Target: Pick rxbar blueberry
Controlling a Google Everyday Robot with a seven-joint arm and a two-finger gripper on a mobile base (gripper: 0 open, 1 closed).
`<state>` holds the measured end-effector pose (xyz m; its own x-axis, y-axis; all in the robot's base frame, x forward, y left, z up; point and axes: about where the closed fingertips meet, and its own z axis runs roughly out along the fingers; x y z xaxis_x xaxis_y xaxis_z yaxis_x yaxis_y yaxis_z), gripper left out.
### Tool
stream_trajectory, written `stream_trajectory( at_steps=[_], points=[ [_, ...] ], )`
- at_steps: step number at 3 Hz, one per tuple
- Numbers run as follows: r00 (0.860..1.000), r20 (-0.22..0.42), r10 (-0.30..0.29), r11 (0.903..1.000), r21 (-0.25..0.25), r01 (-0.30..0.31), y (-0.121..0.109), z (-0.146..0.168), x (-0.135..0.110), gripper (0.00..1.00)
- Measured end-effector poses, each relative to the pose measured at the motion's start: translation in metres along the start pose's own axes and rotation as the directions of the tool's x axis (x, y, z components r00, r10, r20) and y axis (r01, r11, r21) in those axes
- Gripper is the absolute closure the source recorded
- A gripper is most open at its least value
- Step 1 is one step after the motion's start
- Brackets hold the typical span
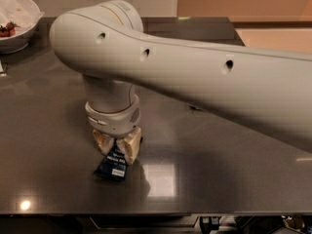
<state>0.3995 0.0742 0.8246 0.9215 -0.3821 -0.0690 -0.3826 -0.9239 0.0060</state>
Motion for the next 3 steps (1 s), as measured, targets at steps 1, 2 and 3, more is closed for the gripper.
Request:
stream_trajectory(
  at_steps=[1, 2, 3],
  points=[
    [1.000, -0.004, 0.024, 0.9997, 0.002, -0.024, 0.008, -0.008, 0.008, 1.00],
    [0.998, -0.004, 0.057, 0.9983, 0.015, -0.057, 0.015, -0.023, 0.018, 1.00],
    [0.997, -0.013, 0.079, 0.9964, 0.032, -0.079, 0.017, -0.044, 0.027, 1.00]
  ],
)
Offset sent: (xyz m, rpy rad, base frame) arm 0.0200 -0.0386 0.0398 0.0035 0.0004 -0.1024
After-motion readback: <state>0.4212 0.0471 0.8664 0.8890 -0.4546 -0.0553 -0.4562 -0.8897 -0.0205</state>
